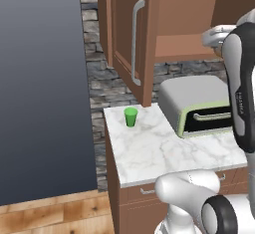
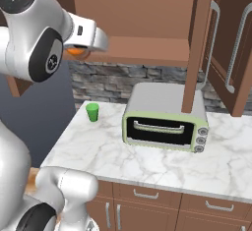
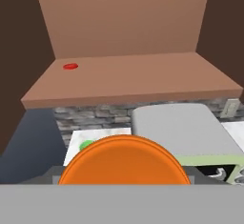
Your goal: Pick the yogurt and jam from the counter and place them in the cabinets closest to them.
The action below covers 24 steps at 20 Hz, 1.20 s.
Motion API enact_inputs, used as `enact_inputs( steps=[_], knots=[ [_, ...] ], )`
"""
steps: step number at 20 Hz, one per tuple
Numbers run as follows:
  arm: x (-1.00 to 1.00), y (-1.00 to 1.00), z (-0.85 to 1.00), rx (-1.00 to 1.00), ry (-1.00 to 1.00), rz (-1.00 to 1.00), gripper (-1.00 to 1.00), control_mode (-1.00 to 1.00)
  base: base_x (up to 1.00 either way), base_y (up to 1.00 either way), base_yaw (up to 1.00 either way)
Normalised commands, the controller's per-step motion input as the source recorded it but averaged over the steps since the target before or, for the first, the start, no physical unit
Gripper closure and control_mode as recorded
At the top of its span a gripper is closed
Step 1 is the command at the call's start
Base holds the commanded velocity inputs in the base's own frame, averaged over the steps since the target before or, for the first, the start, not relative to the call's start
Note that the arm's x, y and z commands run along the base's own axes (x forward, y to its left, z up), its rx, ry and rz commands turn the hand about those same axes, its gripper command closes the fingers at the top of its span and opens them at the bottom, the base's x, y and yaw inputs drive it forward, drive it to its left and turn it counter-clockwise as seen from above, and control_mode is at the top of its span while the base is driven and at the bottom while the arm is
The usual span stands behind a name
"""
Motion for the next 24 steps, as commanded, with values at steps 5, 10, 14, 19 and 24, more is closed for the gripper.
enact_inputs(
  steps=[5, 10, 14, 19, 24],
  knots=[
    [0.3, 0.04, 0.05, -0.01, 0.01, 0.0, 1.0, -1.0, 0.0, 0.0, 0.0],
    [0.26, 0.0, 0.0, 0.0, 0.0, 0.0, 1.0, -1.0, 0.0, 0.0, 0.0],
    [0.34, 0.0, -0.04, 0.0, 0.0, 0.01, 1.0, -1.0, 0.0, 0.0, 0.0],
    [0.42, 0.0, -0.17, -0.03, 0.02, 0.03, 1.0, -1.0, 0.0, 0.0, 0.0],
    [0.52, 0.01, -0.21, -0.07, 0.06, 0.04, 1.0, -1.0, 0.0, 0.0, 0.0]
  ],
)
